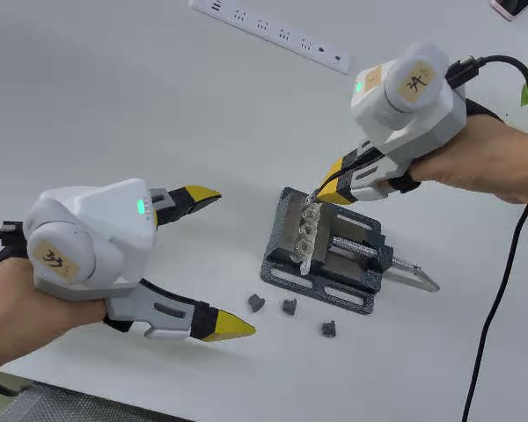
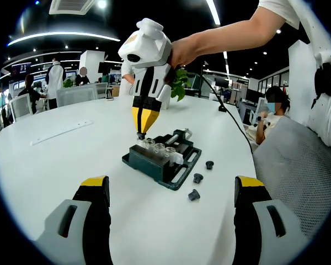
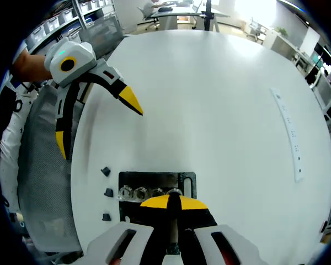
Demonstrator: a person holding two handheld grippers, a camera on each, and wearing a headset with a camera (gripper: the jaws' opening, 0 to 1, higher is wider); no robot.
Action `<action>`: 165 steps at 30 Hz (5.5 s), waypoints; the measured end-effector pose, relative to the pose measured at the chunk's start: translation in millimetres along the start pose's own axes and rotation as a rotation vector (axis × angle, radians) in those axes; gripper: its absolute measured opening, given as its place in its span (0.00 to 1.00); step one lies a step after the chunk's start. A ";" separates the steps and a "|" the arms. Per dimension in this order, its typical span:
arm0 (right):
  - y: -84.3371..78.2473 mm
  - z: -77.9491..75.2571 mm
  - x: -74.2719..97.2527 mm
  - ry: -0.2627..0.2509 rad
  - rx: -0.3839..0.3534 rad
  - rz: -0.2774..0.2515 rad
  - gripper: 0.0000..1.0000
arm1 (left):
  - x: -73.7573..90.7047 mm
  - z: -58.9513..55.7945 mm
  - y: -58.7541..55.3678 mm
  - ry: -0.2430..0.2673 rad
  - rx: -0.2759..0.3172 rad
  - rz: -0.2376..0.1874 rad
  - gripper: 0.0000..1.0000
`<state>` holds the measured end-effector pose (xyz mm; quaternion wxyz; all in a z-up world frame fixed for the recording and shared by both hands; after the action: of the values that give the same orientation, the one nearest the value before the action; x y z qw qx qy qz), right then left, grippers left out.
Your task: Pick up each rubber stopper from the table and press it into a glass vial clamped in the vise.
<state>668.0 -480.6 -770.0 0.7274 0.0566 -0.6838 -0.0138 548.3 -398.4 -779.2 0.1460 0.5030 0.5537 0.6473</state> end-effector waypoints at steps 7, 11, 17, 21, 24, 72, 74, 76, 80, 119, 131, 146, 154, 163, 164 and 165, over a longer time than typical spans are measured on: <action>0.0 0.4 -0.2 -0.004 0.012 0.029 0.00 | -1.2 -0.3 0.5 -0.004 -0.001 -0.001 0.93; 0.3 0.1 -1.0 -0.005 0.012 0.039 0.00 | -0.5 -0.1 1.4 -0.003 -0.002 -0.003 0.93; -0.7 2.4 -1.1 -0.003 0.000 0.045 0.00 | -0.1 1.1 1.1 0.000 0.000 -0.002 0.93; 0.2 1.0 -1.6 0.002 0.008 0.064 0.00 | 0.4 1.9 1.7 0.001 0.000 -0.003 0.92; 0.0 0.8 -1.8 0.004 0.012 0.065 0.00 | 0.1 2.0 1.4 0.000 0.000 -0.001 0.92; 0.3 -3.0 -5.5 0.020 0.023 0.123 0.00 | -2.8 13.1 6.2 0.019 0.004 -0.016 0.91; 0.8 -2.8 -5.9 0.023 0.018 0.118 0.00 | -2.1 11.9 7.8 0.018 -0.002 -0.012 0.91; 1.7 -3.1 -6.0 0.015 0.020 0.122 0.00 | -1.1 10.8 10.3 0.016 -0.004 -0.014 0.91; 3.5 -2.2 -4.8 -0.015 0.049 0.133 0.00 | 2.2 9.7 13.7 0.015 -0.019 -0.008 0.91; -9.7 6.9 16.7 -0.066 -0.075 -0.038 0.10 | 14.6 -3.7 29.9 0.037 -0.051 0.010 0.91; -17.7 20.3 38.9 -0.106 -0.138 -0.159 0.21 | 15.0 -12.0 35.5 0.026 -0.073 0.020 0.91; -41.6 43.6 58.4 -0.172 -0.245 -0.329 0.30 | 16.4 -21.3 32.5 -0.001 -0.113 0.062 0.90; -59.1 61.1 64.4 -0.180 -0.324 -0.420 0.39 | 16.8 -24.6 32.6 -0.011 -0.134 0.081 0.89; -82.1 85.7 66.4 -0.180 -0.396 -0.507 0.50 | 17.9 -32.6 34.8 -0.021 -0.150 0.097 0.89; -85.4 88.8 67.6 -0.184 -0.405 -0.521 0.52 | 18.2 -33.5 35.6 -0.022 -0.151 0.097 0.89; -88.3 90.8 67.8 -0.183 -0.414 -0.526 0.53 | 18.3 -34.0 35.9 -0.022 -0.152 0.098 0.90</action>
<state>587.0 -580.6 -706.3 0.6307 0.0808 -0.6909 -0.3441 525.6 -416.4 -735.2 0.1582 0.5241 0.4761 0.6882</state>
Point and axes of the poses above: the centre of the closed fingertips' face, and the gripper's own axes: x roughly backward along the fingers, z roughly to its left, y roughly out of its top, the point moved 3 cm from there along x, roughly backward along the fingers, and after that the axes turned 11 degrees about z, right-handed, at the moved point
